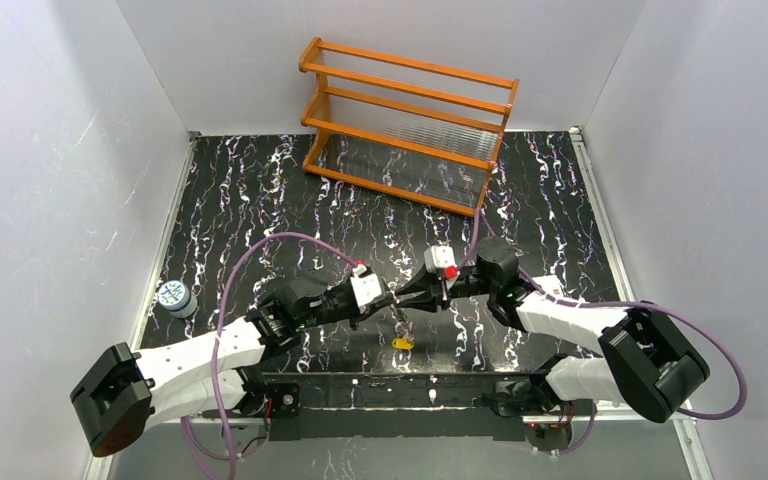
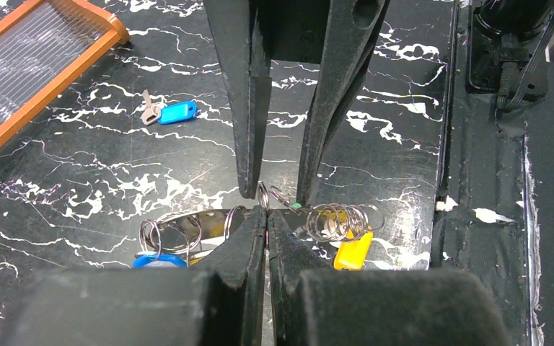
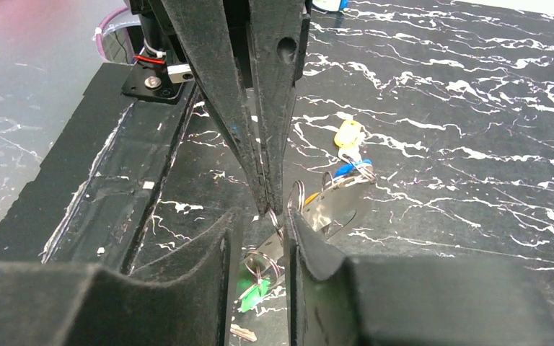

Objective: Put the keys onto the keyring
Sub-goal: Pick up the keyring from the center of the board, then adjust the keyring.

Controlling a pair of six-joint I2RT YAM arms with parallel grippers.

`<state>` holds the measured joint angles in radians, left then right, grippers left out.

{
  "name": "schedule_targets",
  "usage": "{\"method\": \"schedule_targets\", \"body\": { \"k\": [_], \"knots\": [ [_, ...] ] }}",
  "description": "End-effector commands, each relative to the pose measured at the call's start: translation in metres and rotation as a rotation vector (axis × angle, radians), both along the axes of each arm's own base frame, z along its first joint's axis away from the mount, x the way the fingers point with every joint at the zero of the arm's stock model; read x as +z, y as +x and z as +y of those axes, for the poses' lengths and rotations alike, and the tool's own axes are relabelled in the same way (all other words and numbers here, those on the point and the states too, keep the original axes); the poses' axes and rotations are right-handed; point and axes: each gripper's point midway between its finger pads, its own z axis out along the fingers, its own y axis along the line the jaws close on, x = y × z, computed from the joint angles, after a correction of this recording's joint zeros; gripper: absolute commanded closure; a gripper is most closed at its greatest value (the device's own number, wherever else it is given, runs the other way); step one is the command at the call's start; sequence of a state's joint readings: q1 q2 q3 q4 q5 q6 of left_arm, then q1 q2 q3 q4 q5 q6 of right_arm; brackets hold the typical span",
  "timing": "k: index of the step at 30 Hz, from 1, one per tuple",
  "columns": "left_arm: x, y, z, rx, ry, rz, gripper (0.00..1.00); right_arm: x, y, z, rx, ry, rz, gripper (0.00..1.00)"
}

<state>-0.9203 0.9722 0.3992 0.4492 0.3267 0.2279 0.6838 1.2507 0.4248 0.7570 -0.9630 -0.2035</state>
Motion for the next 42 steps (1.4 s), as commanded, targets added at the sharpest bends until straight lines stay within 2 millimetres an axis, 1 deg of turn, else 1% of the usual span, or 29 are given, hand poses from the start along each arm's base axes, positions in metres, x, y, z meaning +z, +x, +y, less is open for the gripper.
{"method": "schedule_targets", "body": {
  "k": [1,4,8,10,11,13,14,19,22,25,28,30,32,33,36,40,42],
  "knots": [
    [0.03,0.0,-0.009,-0.029,-0.075,-0.06,1.0,0.015,0.006,0.009,0.008,0.025,-0.077,0.67],
    [0.032,-0.001,-0.009,-0.031,-0.081,-0.062,1.0,0.013,0.007,0.01,0.007,0.014,-0.076,0.68],
    [0.036,-0.002,-0.009,-0.032,-0.092,-0.061,1.0,0.009,0.009,0.013,0.008,-0.011,-0.054,0.81],
    [0.039,-0.002,-0.009,-0.032,-0.1,-0.066,1.0,0.007,0.012,0.015,-0.004,-0.027,-0.046,0.83],
    [0.041,-0.001,-0.008,-0.03,-0.105,-0.069,1.0,0.006,0.015,0.016,-0.013,-0.036,-0.045,0.86],
    [0.044,0.0,-0.008,-0.023,-0.109,-0.073,1.0,0.007,0.019,0.017,-0.031,-0.052,-0.04,0.96],
    [0.045,0.0,-0.008,-0.018,-0.109,-0.071,1.0,0.006,0.019,0.016,-0.034,-0.061,-0.038,0.99],
    [0.051,0.007,-0.005,0.032,-0.124,-0.057,1.0,0.01,0.02,0.014,-0.046,-0.077,-0.031,0.99],
    [0.053,0.015,-0.004,0.088,-0.135,-0.033,0.99,0.012,0.018,0.013,-0.053,-0.079,-0.01,0.99],
    [0.056,0.019,-0.005,0.116,-0.127,-0.005,0.84,0.014,0.02,0.012,-0.082,-0.081,0.015,0.99],
    [0.059,0.027,-0.002,0.163,-0.101,0.007,0.73,0.017,0.026,0.012,-0.118,-0.083,0.025,0.99],
    [0.066,0.032,0.001,0.195,-0.098,0.002,0.68,0.019,0.03,0.013,-0.136,-0.083,0.022,0.99],
    [0.07,0.035,0.003,0.209,-0.089,-0.005,0.57,0.02,0.032,0.014,-0.144,-0.085,0.024,0.99],
    [0.072,0.038,0.005,0.216,-0.084,-0.004,0.55,0.021,0.034,0.015,-0.146,-0.085,0.024,0.99],
    [0.072,0.042,0.008,0.185,-0.083,0.038,0.54,0.022,0.036,0.017,-0.143,-0.091,0.038,0.99],
    [0.07,0.05,0.016,0.091,-0.18,0.202,0.51,0.022,0.038,0.02,-0.147,-0.094,0.079,0.99],
    [0.073,0.053,0.017,0.05,-0.237,0.245,0.48,0.021,0.038,0.021,-0.147,-0.099,0.098,0.99]
  ]
}}
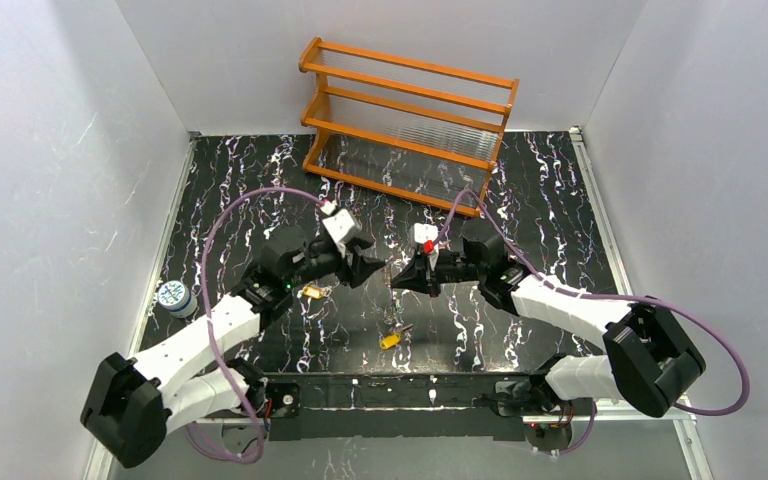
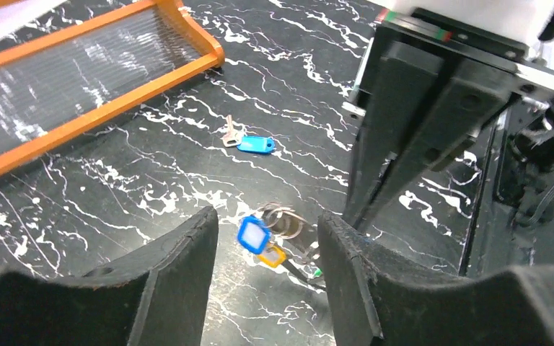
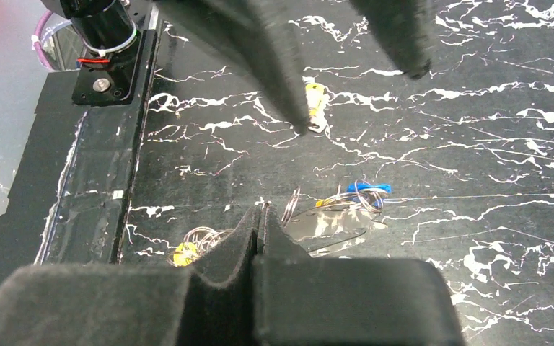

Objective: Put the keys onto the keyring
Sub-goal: Adjust the keyring.

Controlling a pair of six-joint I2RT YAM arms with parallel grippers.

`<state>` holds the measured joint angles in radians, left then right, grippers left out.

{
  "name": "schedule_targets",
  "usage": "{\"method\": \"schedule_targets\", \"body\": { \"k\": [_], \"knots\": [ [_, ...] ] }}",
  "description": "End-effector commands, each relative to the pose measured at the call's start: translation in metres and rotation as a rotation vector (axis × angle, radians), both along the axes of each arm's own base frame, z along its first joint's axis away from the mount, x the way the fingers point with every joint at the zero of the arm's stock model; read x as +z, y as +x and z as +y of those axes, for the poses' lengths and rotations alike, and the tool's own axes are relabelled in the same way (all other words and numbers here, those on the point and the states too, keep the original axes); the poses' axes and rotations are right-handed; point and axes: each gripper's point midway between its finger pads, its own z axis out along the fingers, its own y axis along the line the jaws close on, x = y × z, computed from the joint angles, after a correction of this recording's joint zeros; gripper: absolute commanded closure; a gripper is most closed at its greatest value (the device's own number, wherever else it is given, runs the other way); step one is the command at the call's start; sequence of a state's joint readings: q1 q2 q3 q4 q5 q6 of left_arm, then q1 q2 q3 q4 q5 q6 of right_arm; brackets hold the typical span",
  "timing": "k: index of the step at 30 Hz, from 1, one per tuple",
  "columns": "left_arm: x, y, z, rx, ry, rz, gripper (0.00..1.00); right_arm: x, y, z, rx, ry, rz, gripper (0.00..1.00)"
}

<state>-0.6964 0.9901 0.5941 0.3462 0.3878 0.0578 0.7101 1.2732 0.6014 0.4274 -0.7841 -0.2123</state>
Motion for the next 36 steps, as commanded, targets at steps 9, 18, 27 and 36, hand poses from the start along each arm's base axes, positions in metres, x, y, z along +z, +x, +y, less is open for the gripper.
{"method": "schedule_targets", "body": {
  "k": [9,18,27,36],
  "knots": [
    [-0.002,-0.024,-0.005,-0.342,-0.252,0.146,0.45,0.01,0.013,0.005,0.001,0.037,0.093,0.99],
    [-0.025,-0.028,0.005,-0.332,-0.174,-0.033,0.41,0.005,0.016,-0.007,0.007,0.05,0.163,0.99],
    [-0.046,-0.036,-0.006,-0.301,-0.097,-0.157,0.4,0.001,0.004,-0.015,0.042,0.044,0.119,0.99],
    [-0.057,-0.032,-0.011,-0.277,-0.058,-0.171,0.59,-0.001,0.0,-0.015,0.078,0.043,0.103,0.99]
  ]
}}
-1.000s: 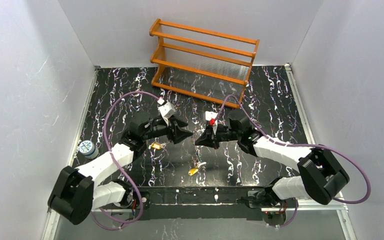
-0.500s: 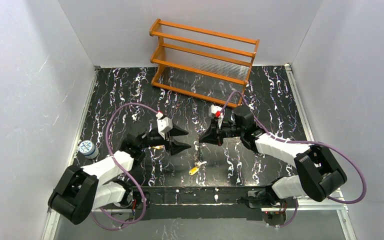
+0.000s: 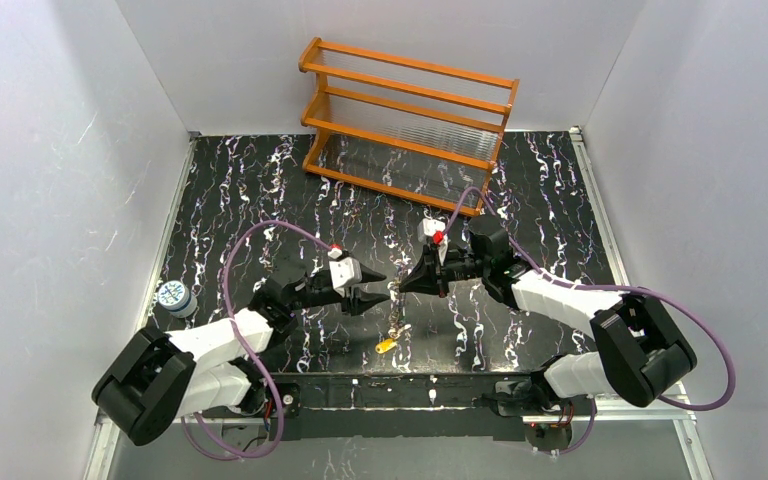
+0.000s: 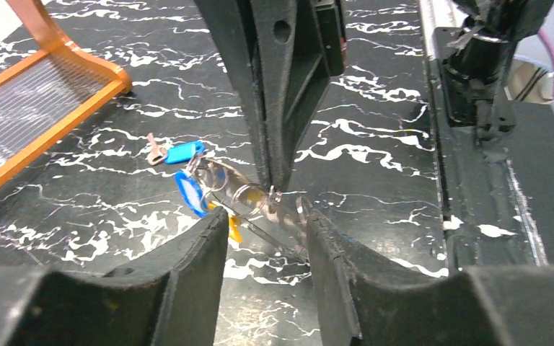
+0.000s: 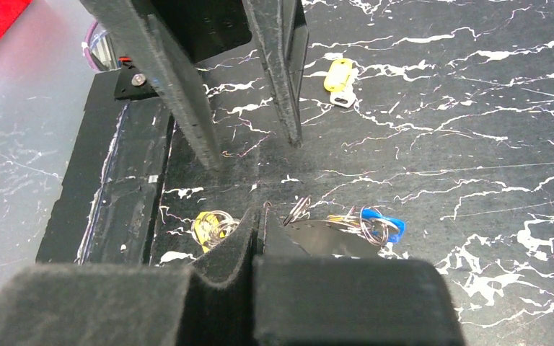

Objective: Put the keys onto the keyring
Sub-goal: Adjust the keyring.

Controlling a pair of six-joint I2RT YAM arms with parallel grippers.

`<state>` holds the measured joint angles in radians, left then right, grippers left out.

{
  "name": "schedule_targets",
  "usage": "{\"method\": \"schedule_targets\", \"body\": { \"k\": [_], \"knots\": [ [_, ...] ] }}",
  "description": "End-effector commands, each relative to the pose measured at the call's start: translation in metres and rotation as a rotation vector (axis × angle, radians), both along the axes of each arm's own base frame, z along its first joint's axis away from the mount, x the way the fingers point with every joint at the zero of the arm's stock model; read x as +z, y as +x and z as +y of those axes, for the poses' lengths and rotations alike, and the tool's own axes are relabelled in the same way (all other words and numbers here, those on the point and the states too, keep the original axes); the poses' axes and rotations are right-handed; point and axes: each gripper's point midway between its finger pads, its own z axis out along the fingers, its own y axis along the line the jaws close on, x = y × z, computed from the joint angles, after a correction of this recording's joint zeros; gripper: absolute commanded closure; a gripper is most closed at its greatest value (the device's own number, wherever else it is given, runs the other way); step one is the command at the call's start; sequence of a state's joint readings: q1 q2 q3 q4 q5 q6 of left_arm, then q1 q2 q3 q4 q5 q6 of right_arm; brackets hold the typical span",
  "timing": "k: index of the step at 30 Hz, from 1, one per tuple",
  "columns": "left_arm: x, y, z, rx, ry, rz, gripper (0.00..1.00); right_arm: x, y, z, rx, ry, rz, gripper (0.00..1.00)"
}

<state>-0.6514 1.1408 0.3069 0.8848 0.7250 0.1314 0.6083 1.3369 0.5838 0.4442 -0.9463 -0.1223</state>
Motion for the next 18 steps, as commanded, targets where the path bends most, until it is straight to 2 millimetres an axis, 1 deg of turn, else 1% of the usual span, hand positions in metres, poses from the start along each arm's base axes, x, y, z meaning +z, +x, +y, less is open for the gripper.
{"method": "schedule_targets", "body": {
  "k": [1,5,16,18],
  "knots": [
    [-0.002,0.004,0.0,0.009,0.009,-0.046,0.62,0.016,-0.001,0.002,0.044,0.052,-0.068,0.99],
    [-0.006,0.002,-0.004,-0.017,0.017,-0.03,0.67,0.016,0.0,0.004,0.053,0.055,-0.067,0.99],
    [-0.012,0.004,-0.017,-0.052,0.039,-0.021,0.67,0.018,0.001,0.007,0.071,0.062,-0.059,0.99],
    [-0.013,0.002,-0.02,-0.066,0.04,-0.02,0.69,0.018,0.001,0.007,0.072,0.063,-0.057,0.99]
  ]
}}
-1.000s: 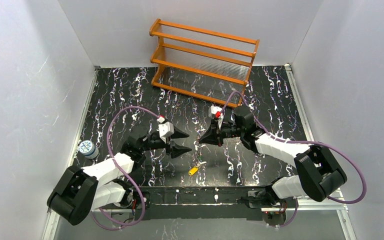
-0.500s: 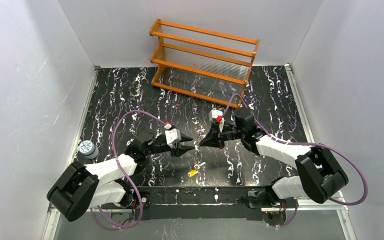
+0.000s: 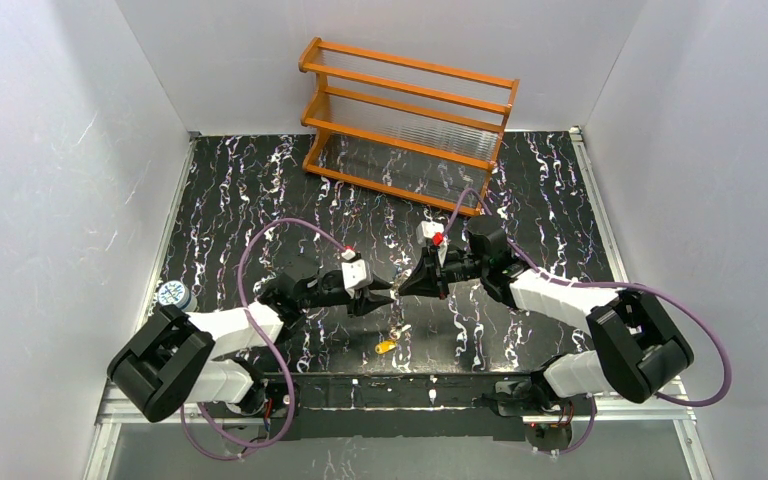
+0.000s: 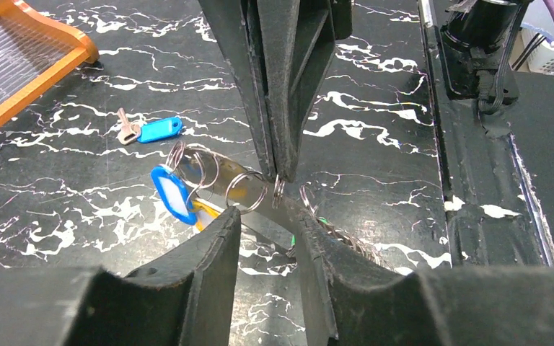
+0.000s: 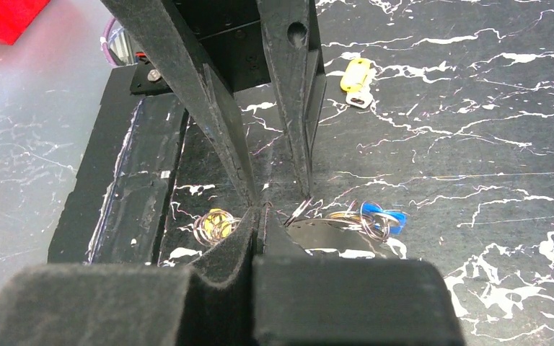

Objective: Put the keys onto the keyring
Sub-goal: Adjust the keyring.

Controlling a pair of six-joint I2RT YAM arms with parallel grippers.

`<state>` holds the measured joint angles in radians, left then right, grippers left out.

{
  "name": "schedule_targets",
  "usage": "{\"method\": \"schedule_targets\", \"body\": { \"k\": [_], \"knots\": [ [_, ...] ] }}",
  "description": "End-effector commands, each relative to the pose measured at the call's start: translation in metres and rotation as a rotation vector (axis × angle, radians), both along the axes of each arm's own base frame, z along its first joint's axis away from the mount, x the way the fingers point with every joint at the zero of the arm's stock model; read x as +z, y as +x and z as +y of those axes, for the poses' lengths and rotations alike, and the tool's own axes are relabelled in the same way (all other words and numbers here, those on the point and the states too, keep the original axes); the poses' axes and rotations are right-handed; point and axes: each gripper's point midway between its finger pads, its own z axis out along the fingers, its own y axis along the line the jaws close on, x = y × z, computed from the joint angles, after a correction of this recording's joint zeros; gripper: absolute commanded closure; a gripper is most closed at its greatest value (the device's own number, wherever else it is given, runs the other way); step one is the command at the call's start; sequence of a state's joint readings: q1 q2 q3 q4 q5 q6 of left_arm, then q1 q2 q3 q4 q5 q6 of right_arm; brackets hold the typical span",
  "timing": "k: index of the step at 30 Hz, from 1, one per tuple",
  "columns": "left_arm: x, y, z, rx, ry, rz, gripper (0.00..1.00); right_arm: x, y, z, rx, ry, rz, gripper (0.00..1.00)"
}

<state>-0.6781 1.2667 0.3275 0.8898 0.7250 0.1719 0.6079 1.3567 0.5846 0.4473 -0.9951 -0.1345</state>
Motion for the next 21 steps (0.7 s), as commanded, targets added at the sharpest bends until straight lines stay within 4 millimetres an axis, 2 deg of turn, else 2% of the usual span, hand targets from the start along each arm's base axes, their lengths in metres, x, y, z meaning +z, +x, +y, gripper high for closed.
{"method": "schedule_targets", "body": {
  "k": [1,10,18,19,20,21],
  "knots": [
    [0.017,0.001,-0.012,-0.046,-0.032,-0.056,0.7,0.021,0.008,0.007,0.024,0.058,-0.066,0.99],
    [0.015,-0.001,-0.017,-0.066,-0.029,-0.043,0.78,0.021,0.01,0.008,0.025,0.06,-0.059,0.99],
    [0.017,0.002,-0.017,-0.045,-0.031,-0.035,1.0,0.021,0.012,0.009,0.012,0.058,-0.059,0.99],
    [0.018,0.002,-0.017,-0.044,-0.033,-0.038,1.0,0.023,0.014,0.01,0.006,0.059,-0.062,0.99],
    [0.019,0.002,-0.016,-0.042,-0.036,-0.04,1.0,0.024,0.016,0.01,-0.008,0.057,-0.067,0.98],
    [0.021,0.001,-0.016,-0.041,-0.04,-0.042,1.0,0.026,0.018,0.01,-0.022,0.055,-0.072,0.92]
  ]
}}
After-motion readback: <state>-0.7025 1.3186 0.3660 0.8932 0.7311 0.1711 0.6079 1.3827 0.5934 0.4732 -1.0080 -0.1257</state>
